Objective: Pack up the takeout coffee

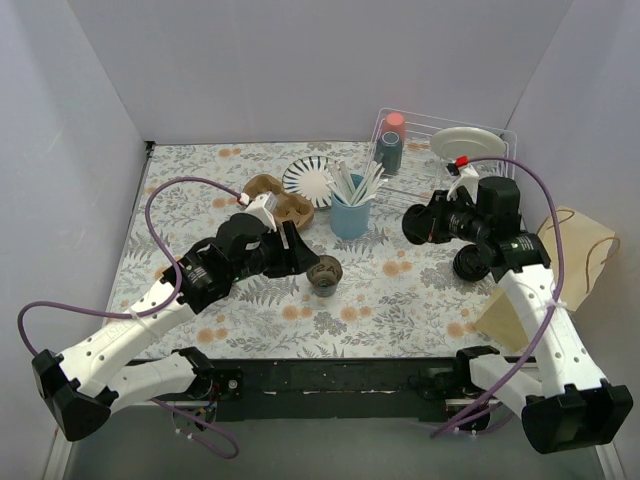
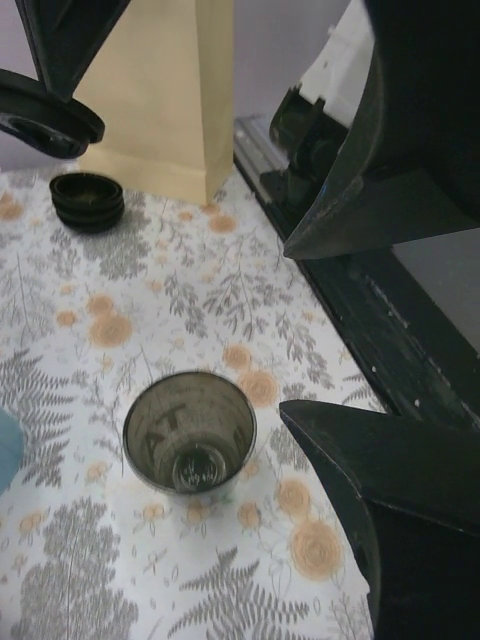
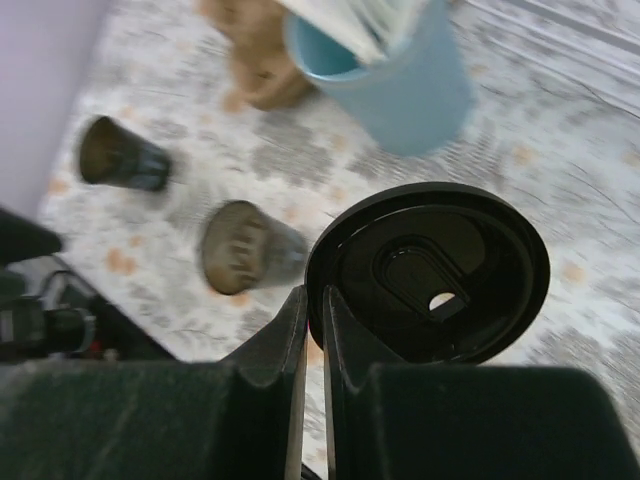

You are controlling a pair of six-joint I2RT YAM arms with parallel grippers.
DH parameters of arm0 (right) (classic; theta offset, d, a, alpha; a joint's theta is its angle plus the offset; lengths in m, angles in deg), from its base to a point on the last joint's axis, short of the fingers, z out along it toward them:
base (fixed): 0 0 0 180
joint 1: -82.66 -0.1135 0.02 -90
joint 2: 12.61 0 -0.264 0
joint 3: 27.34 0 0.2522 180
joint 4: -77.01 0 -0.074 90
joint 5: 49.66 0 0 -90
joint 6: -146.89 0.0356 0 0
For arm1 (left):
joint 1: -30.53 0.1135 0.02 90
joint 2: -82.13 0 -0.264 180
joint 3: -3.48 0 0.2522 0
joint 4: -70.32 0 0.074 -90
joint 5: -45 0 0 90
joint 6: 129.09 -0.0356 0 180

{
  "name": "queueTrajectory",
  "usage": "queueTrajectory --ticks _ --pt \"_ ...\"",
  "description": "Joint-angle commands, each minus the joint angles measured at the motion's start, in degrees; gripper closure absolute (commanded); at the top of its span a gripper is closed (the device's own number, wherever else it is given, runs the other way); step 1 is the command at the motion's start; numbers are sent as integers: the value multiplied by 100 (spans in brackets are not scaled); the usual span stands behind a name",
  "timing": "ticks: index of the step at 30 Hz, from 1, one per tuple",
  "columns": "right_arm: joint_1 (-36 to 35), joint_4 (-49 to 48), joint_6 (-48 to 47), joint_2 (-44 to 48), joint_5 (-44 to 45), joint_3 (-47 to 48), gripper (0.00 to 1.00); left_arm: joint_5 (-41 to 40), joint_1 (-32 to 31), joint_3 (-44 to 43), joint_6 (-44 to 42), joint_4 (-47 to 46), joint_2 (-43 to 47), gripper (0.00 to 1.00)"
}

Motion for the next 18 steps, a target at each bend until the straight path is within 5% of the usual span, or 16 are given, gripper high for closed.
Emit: queueTrajectory --ticks 1,5,8,18 --pt "-344 -1803 1482 695 -1923 -280 89 879 25 -71 799 -860 8 43" --pt "-678 -4312 2725 1145 -2286 -991 89 1406 25 254 1651 -1854 87 42" --pt "-915 -5276 3235 1365 -2295 -1318 89 1784 25 606 2433 -2908 70 43" --pt "-978 -6622 3877 1699 -2523 -1749 88 1935 25 702 3374 -4403 -405 46"
